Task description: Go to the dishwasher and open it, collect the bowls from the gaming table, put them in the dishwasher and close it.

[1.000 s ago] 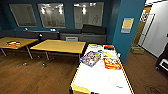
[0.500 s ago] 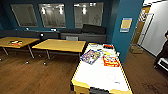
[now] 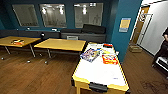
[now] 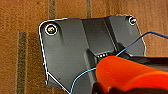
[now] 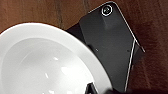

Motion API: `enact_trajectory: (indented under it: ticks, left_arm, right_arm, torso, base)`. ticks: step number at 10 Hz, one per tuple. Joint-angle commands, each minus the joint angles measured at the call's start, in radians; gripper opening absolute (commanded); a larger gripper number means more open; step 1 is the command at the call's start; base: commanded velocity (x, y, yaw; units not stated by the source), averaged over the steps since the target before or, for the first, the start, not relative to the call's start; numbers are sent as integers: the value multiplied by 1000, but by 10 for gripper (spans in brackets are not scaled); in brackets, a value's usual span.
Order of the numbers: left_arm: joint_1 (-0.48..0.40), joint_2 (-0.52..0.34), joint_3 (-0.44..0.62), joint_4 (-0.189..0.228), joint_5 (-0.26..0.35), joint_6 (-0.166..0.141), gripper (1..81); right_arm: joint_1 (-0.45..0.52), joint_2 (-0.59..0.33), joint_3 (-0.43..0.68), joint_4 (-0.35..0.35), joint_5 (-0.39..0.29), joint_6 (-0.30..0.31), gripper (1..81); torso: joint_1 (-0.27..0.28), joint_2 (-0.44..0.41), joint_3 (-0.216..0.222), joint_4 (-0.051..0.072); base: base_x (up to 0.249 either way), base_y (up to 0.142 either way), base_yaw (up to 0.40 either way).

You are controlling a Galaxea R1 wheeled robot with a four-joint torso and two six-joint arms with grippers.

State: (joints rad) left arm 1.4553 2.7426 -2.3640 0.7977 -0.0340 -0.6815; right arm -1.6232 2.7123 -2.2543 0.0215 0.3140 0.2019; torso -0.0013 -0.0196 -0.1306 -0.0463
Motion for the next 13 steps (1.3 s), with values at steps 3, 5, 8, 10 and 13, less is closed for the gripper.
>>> enact_trajectory:
  ticks: [3,5,8,10,13]
  left_arm:
    - [-31,-16,6,14,33,3,10]
    - [-31,-16,6,14,33,3,10]
    - [-31,-15,5,12,33,3,10]
    - [-31,-13,3,3,33,0,10]
    - [-31,16,-53,-3,33,-9,10]
  right_arm:
    - [19,-17,10,-26,-46,-4,10]
    - [19,-15,10,-28,-52,-6,10]
    - [24,-13,10,-31,-75,-7,10]
    - [25,-12,10,-31,-75,-7,10]
    - [24,-7,10,-31,-78,-7,10]
  torso:
    - [1,0,0,0]
    - [1,0,0,0]
    - [1,-1,1,0]
    - [1,-1,0,0]
    - [2,-1,80,0]
  base:
    - [-144,0,0]
    - [-149,0,0]
    - [-38,0,0]
    - [0,0,0]
    - [0,0,0]
